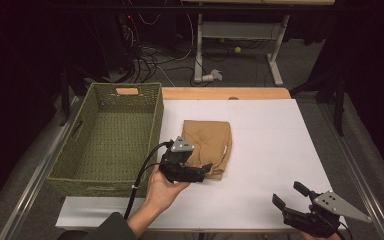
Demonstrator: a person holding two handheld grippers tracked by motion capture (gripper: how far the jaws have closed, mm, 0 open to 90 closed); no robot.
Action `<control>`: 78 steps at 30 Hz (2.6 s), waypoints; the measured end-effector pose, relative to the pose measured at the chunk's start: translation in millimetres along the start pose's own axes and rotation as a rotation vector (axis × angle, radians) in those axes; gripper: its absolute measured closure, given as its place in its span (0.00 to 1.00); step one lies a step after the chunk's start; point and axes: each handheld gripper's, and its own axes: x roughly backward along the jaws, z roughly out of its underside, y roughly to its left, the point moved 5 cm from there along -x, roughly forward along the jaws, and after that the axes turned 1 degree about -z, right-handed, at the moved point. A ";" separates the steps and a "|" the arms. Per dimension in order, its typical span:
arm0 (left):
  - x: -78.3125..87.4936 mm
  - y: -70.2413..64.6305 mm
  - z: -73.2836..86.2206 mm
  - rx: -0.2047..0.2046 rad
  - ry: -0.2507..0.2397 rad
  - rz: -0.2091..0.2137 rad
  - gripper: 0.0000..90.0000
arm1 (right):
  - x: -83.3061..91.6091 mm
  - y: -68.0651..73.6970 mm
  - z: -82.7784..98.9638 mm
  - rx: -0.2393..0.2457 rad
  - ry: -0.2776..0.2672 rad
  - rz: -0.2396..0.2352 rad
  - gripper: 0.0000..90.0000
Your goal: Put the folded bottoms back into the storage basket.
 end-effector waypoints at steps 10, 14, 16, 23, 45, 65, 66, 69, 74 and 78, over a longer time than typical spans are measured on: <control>-20.0 16.2 -14.7 0.057 0.049 -0.051 0.20 | 0.2 0.2 -0.4 -0.002 -0.004 -0.005 0.21; -29.9 25.6 -17.5 0.079 0.076 -0.078 0.20 | 0.2 0.3 -0.4 -0.001 -0.004 -0.007 0.21; -32.2 28.1 -17.9 0.088 0.084 -0.083 0.20 | 0.2 0.4 -0.4 -0.001 -0.004 -0.008 0.21; -48.8 48.3 -20.2 0.112 0.148 -0.147 0.19 | -0.4 0.8 -0.1 -0.001 0.002 -0.012 0.21; -82.8 91.0 -22.9 0.255 0.267 -0.202 0.17 | -0.7 0.3 0.1 -0.006 0.001 -0.018 0.21; -105.6 106.0 -1.5 0.324 0.313 -0.187 0.17 | -1.4 -0.2 0.7 -0.006 0.007 -0.016 0.21; -106.0 104.6 -1.5 0.318 0.315 -0.181 0.17 | -1.4 -0.1 0.7 -0.006 0.007 -0.016 0.21; -107.6 100.4 -1.3 0.297 0.321 -0.180 0.17 | -1.7 0.1 0.8 -0.004 0.008 -0.014 0.21; -108.6 97.5 -2.2 0.293 0.327 -0.185 0.19 | -2.0 0.5 0.8 -0.001 0.009 -0.015 0.21; -109.9 94.9 -2.3 0.274 0.336 -0.206 0.23 | -2.8 0.7 1.1 0.000 0.012 -0.013 0.21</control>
